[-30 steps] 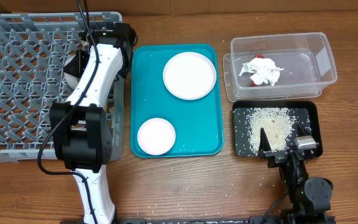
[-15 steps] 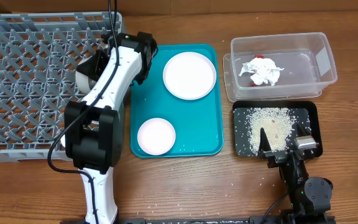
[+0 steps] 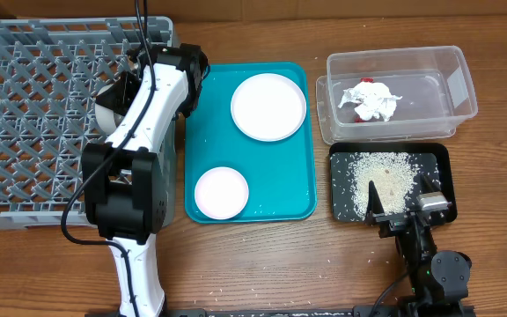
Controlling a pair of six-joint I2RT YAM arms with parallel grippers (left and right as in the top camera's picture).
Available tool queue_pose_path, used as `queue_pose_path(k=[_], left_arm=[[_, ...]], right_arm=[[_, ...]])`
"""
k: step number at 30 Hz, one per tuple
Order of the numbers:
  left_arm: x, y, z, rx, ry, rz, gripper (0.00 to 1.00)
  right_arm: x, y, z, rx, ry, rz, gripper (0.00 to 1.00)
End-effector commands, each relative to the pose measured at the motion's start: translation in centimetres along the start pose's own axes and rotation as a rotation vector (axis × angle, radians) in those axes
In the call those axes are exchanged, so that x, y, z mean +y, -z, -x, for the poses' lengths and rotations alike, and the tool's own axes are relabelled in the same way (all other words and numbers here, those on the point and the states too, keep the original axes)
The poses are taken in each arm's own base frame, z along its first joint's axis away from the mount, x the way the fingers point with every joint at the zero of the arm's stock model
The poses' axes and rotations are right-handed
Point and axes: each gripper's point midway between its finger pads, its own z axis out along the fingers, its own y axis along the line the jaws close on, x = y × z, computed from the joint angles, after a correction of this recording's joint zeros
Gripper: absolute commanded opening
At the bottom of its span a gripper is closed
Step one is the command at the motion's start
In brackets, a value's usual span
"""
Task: Sort waste into correct bins and load items into the dishwasher
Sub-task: 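Lift the grey bowl and stand it upright in the dish rack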
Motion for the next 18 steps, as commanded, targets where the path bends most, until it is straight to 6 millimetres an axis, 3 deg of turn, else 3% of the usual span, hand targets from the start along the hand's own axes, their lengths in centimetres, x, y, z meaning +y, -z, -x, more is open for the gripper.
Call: queue_pose_path(k=[1, 7, 18], left_arm=[[-0.7, -0.6, -0.2, 0.018, 0.024, -0.005, 0.04], [0.5, -0.6, -0.3, 0.005, -0.035, 0.058, 0.04], [0.3, -0.7, -0.5, 0.014, -0.023, 0.042, 0.04]], right_arm=[[-0.2, 0.0, -0.1, -0.009, 0.001, -0.010, 1.00], [-0.2, 0.0, 0.0, -0.010, 0.001, -0.010, 1.00], [-0.2, 0.0, -0.1, -0.009, 0.001, -0.010, 1.00]])
